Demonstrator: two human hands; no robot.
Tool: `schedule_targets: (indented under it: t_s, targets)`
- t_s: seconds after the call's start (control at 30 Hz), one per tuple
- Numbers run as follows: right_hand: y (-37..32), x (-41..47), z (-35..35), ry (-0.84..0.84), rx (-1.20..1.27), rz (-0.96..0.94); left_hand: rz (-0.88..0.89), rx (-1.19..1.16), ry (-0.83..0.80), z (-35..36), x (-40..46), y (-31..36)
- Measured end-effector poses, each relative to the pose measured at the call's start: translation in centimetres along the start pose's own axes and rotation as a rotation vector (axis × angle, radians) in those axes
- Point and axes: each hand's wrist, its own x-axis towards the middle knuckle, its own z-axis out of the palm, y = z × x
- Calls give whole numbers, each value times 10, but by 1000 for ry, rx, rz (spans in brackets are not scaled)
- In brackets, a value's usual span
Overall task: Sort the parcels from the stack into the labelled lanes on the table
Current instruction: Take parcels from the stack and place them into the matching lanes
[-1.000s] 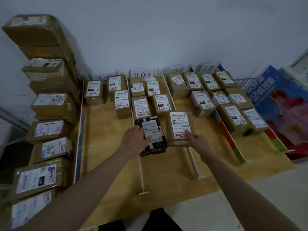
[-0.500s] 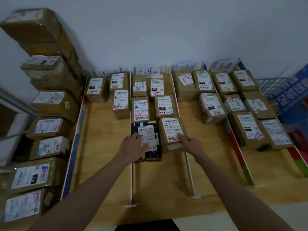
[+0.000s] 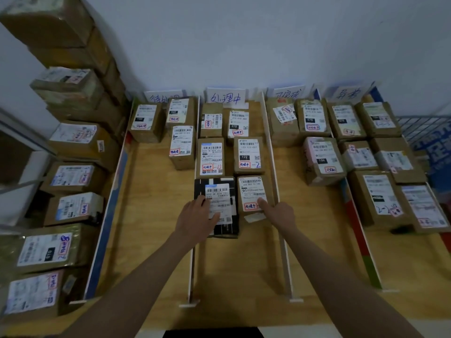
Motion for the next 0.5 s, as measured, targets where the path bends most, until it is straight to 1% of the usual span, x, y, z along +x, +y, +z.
schedule_targets:
  t_s: [0.13, 0.3, 0.43, 0.5]
  targets:
    - [2, -4, 6, 32, 32, 4, -19, -24, -10, 1, -4, 1]
    - [6, -11, 7, 22, -7, -15, -13, -24, -2, -1, -8, -1]
    - [6, -19, 3, 17, -26, -44, 6, 29, -42, -1, -16, -11]
    - [1, -24, 2, 33, -43, -81, -36, 11, -46, -10, -25, -16]
